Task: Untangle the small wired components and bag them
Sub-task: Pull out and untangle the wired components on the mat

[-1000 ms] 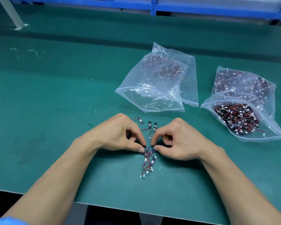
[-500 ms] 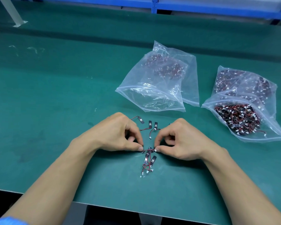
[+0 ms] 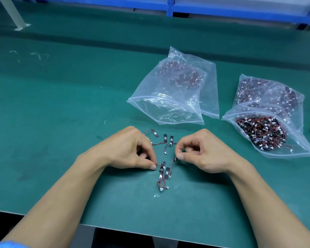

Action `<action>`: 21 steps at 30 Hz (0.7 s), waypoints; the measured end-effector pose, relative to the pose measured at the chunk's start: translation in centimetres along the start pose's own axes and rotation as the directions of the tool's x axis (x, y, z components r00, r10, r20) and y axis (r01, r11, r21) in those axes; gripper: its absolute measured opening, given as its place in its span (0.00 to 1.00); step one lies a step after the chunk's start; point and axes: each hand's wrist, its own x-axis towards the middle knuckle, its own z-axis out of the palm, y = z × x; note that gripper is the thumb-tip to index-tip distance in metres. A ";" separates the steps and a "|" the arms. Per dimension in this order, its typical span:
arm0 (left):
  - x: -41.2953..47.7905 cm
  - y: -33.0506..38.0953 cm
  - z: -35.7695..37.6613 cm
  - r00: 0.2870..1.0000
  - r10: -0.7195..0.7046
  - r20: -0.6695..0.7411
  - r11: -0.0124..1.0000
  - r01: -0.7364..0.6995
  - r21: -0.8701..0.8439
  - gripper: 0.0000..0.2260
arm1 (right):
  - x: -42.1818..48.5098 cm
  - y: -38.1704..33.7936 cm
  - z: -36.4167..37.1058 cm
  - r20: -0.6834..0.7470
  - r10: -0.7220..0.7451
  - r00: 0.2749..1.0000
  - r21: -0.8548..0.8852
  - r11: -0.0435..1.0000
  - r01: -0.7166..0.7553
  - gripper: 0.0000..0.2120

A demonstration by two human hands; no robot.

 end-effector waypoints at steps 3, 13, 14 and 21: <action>-0.4 -0.2 -0.5 0.999 -0.040 0.006 0.999 0.040 -0.004 0.02 | -0.1 0.0 -0.3 0.009 0.021 1.000 0.019 1.000 -0.021 0.06; -0.9 -0.2 -1.1 0.987 -0.020 -0.160 0.996 0.007 -0.085 0.06 | -0.2 0.1 -0.7 -0.038 0.023 0.999 -0.171 0.985 -0.029 0.06; -0.7 0.1 -0.8 0.981 0.025 -0.190 0.997 -0.039 -0.071 0.05 | -0.2 0.1 -0.7 -0.053 0.013 0.999 -0.173 0.985 -0.022 0.06; 0.6 2.1 1.1 0.980 0.168 -0.108 0.977 -0.151 0.149 0.04 | 0.0 -1.2 0.6 -0.024 -0.052 0.998 -0.183 0.982 0.047 0.02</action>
